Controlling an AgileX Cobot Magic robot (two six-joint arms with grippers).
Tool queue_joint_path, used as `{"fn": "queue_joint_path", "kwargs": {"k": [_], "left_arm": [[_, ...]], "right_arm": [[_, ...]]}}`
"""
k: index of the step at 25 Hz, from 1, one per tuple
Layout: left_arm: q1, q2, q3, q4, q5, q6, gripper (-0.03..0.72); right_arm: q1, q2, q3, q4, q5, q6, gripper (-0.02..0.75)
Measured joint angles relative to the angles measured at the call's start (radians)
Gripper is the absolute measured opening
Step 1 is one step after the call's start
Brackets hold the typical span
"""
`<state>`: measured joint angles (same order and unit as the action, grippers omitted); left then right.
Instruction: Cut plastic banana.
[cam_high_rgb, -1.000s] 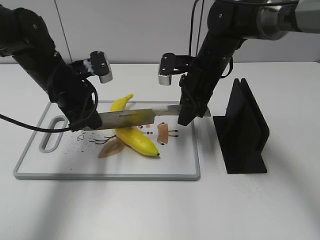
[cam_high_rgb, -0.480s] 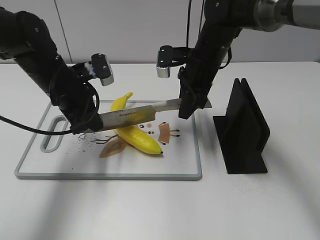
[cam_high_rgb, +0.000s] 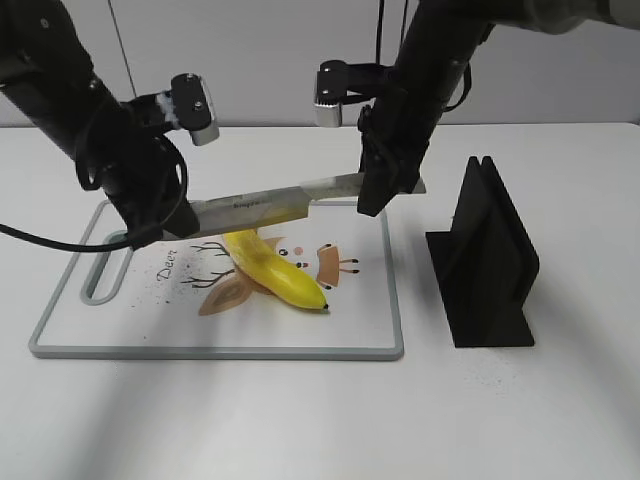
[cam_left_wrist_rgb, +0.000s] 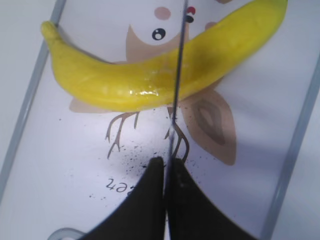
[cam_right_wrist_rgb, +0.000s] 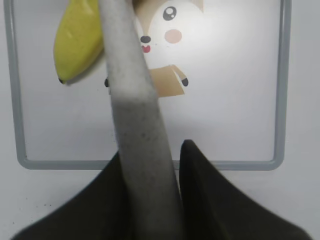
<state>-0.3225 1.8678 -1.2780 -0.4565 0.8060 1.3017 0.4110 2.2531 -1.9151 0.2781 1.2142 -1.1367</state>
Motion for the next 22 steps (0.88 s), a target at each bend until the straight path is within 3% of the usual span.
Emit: {"fn": "queue_joint_path", "kwargs": {"k": [5,7,15,17,22], "left_arm": [[0.0,-0.034,0.0,0.007,0.001,0.0,-0.014],[0.0,-0.034,0.0,0.008,0.002,-0.004,0.02],[0.005,-0.045,0.001,0.019,0.021,-0.011,0.498],[0.005,-0.067,0.002,0.019,0.012,-0.011,0.545],[0.005,-0.149,0.004,0.02,-0.034,-0.013,0.571]], "right_arm": [[0.0,-0.02,0.0,0.002,0.0,0.0,0.237],[0.0,-0.02,0.0,0.001,0.005,0.002,0.237],[-0.002,-0.034,0.0,-0.028,0.007,0.021,0.221],[-0.003,-0.04,0.0,-0.027,0.007,0.023,0.216],[-0.005,-0.052,0.0,-0.041,-0.007,0.042,0.182]]}}
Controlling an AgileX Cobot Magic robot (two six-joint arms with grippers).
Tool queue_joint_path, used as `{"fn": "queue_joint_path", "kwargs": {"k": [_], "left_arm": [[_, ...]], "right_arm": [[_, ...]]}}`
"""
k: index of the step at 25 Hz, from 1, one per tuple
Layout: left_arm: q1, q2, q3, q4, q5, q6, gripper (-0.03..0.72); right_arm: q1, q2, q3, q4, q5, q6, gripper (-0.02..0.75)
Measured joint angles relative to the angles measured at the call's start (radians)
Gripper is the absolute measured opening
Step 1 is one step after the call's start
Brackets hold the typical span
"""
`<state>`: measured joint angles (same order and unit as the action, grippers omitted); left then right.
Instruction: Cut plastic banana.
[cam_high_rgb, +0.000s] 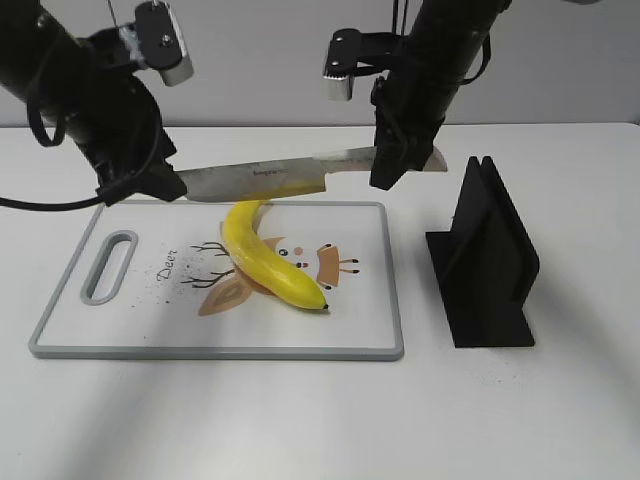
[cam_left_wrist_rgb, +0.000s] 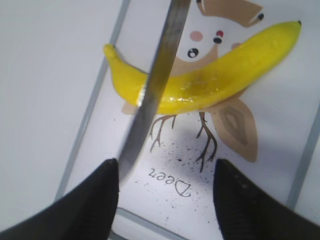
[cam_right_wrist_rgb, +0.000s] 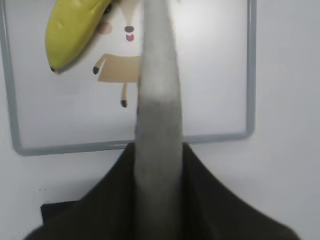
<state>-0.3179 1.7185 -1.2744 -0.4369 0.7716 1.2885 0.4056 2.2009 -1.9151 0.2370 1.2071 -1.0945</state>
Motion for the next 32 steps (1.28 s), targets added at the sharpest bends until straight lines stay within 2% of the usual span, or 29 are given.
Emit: {"fn": "queue_joint_path", "kwargs": {"k": [4,7,12,15,19,23,25,29,32], "left_arm": [[0.0,-0.06,0.0,-0.003,-0.009,-0.011,0.571],[0.0,-0.101,0.0,0.004,-0.043,-0.07,0.572],[0.012,-0.171,0.0,0.022,-0.135,-0.245,0.572],[0.049,-0.21,0.0,0.025,-0.155,-0.389,0.572],[0.149,-0.26,0.0,0.029,-0.106,-0.563,0.572],[0.266,-0.3,0.0,0.033,-0.028,-0.626,0.572],[0.301,-0.323,0.002,0.04,-0.01,-0.663,0.572],[0.305,-0.363,0.007,0.106,0.01,-0.731,0.572],[0.272,-0.403,0.024,0.196,0.013,-0.795,0.57]], "right_arm": [[-0.007,-0.002,0.0,-0.007,-0.004,0.006,0.181],[-0.008,-0.009,0.0,-0.01,-0.004,0.007,0.181],[-0.008,-0.066,0.0,-0.01,-0.004,0.007,0.181],[-0.008,-0.102,0.0,-0.012,-0.004,0.038,0.181],[-0.008,-0.141,0.0,-0.015,-0.003,0.159,0.181],[-0.008,-0.17,0.0,-0.015,-0.003,0.367,0.181],[-0.008,-0.181,0.0,-0.016,-0.003,0.471,0.181],[-0.008,-0.203,0.006,-0.016,-0.002,0.634,0.181],[-0.008,-0.242,0.039,-0.016,-0.002,0.755,0.181]]}}
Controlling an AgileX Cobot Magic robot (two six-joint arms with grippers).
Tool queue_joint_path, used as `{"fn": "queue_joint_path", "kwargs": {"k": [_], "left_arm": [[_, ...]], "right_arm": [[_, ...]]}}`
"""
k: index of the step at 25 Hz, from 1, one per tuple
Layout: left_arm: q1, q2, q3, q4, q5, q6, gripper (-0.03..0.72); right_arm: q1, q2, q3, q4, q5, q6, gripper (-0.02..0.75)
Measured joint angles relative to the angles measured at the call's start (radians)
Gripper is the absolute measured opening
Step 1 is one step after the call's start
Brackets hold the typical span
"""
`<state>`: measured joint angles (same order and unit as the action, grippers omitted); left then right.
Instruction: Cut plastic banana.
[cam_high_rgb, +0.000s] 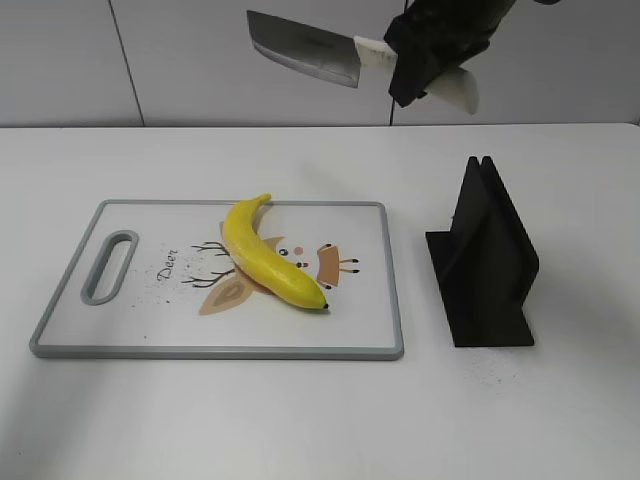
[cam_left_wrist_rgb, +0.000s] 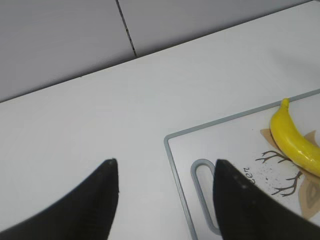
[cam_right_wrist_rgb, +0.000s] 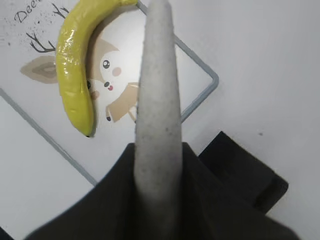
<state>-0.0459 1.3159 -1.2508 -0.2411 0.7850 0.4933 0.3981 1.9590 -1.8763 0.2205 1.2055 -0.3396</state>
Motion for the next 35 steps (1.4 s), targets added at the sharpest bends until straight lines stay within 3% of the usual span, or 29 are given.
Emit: {"fn": "queue_joint_path", "kwargs": {"k": [5,14,24,35], "left_arm": [[-0.061,-0.097,0.075,0.049,-0.008,-0.037,0.568],[-0.064,-0.303,0.236,0.039,0.064,-0.041,0.568],[-0.064,-0.545,0.454,-0.042,0.128,-0.043,0.568],[-0.064,-0.917,0.652,-0.088,0.241,-0.043,0.568]], "right_arm": [[0.0,-0.08,0.083,-0.003,0.0,0.117,0.181],[-0.008,-0.185,0.223,-0.047,-0.008,0.249,0.181],[-0.086,-0.248,0.314,-0.048,-0.026,0.295,0.181],[-0.127,-0.393,0.561,-0.06,-0.108,0.367,0.181]]}}
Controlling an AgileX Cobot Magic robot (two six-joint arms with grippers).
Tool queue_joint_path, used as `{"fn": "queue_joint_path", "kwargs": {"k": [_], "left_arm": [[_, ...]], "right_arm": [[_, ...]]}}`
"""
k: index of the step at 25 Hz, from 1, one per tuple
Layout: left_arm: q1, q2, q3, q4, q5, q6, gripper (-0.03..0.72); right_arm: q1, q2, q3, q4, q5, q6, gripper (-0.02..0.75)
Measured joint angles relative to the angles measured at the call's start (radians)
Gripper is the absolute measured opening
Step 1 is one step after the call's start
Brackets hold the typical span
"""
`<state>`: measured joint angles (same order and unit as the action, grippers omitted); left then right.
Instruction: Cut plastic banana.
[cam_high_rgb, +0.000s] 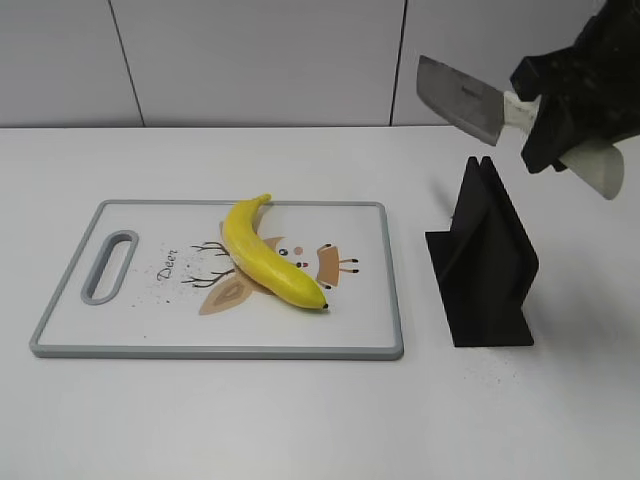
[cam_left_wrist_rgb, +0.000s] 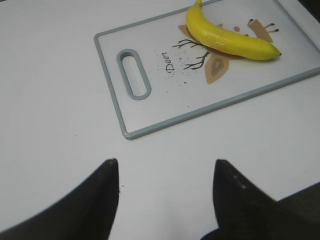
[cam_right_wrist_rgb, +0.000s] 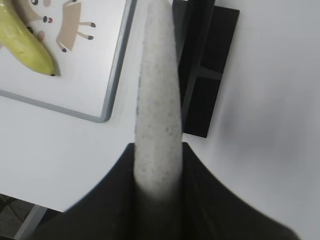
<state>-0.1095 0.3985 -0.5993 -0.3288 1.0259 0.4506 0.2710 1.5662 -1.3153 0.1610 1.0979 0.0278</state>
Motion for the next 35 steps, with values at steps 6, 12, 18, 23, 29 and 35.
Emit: {"fn": "queue_joint_path", "kwargs": {"k": [6,12,18,23,29,35], "left_arm": [[-0.001,-0.215,0.062,-0.012,-0.007,0.0,0.568],[-0.001,-0.361,0.064,-0.014,-0.029,0.0,0.566],[-0.001,-0.382,0.088,-0.003,0.047,-0.034,0.566],[-0.001,-0.383,0.088,0.068,0.038,-0.132,0.566],[-0.001,-0.383,0.088,0.097,0.036,-0.143,0.566],[0.006,-0.383,0.088,0.1,0.035,-0.143,0.564]], "right_arm": [[0.0,-0.053,0.123,-0.027,-0.059,0.057,0.181],[0.0,-0.074,0.148,-0.034,-0.073,0.104,0.181],[0.0,-0.092,0.151,-0.043,-0.072,0.124,0.181],[0.0,-0.122,0.152,-0.076,-0.071,0.159,0.181],[0.0,-0.124,0.156,-0.08,-0.067,0.167,0.181],[0.0,-0.124,0.167,-0.084,-0.07,0.187,0.18]]}}
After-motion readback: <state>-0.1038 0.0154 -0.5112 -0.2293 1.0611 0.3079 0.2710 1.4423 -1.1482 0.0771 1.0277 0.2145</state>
